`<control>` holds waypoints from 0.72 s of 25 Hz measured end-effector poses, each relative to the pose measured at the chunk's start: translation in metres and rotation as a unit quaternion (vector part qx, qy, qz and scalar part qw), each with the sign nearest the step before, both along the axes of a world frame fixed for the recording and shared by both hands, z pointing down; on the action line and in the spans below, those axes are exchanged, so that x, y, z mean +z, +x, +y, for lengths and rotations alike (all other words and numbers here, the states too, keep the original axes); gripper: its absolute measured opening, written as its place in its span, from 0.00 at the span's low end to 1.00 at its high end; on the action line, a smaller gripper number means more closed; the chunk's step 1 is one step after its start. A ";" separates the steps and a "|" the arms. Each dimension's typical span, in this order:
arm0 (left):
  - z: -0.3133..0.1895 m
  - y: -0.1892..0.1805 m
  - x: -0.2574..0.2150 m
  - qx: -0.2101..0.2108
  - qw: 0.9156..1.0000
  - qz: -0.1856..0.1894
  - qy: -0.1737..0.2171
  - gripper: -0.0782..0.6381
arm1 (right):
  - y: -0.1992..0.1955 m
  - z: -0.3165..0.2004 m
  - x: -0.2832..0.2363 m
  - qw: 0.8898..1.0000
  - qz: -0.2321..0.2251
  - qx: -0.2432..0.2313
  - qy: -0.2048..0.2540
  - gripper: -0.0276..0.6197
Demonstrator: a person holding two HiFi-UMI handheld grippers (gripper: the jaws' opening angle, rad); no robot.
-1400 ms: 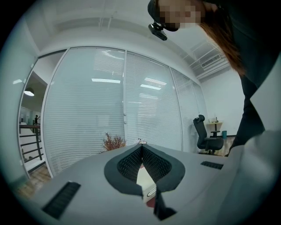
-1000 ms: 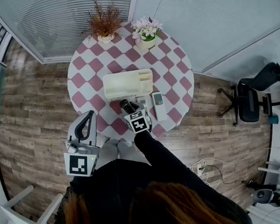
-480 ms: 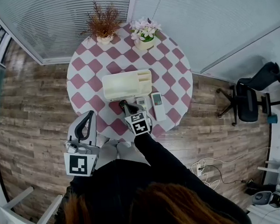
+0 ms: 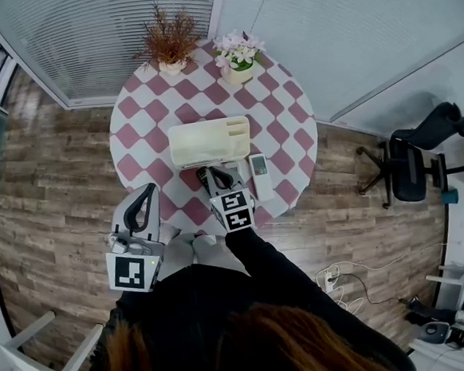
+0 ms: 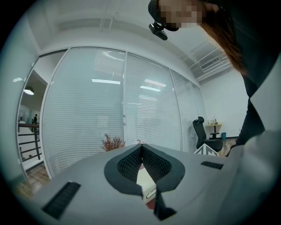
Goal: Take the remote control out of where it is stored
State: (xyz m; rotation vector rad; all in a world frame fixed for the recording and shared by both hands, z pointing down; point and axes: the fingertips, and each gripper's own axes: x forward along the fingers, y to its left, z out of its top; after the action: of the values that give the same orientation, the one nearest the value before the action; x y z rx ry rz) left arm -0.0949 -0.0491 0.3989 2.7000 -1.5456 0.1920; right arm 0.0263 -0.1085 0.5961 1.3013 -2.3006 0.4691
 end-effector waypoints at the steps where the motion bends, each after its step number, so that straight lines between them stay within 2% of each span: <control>1: 0.000 -0.001 0.000 0.000 1.000 0.000 0.000 0.12 | -0.001 0.000 -0.007 1.000 -0.006 0.001 0.007 0.06; 8: 0.000 0.000 0.001 0.003 1.000 0.002 0.000 0.12 | 0.002 0.003 -0.062 0.997 -0.041 0.010 0.068 0.06; 15: -0.003 0.002 0.002 0.006 1.000 0.002 0.001 0.12 | 0.003 0.016 -0.120 0.989 -0.043 -0.003 0.140 0.06; 18: -0.004 0.003 0.002 0.008 1.000 0.003 0.001 0.12 | 0.006 0.025 -0.140 0.986 -0.051 -0.005 0.157 0.07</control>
State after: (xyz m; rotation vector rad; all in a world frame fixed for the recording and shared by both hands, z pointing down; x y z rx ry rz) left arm -0.0919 -0.0529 0.4006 2.7129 -1.5238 0.1822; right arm 0.0318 -0.0832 0.4563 1.4363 -2.5426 0.1763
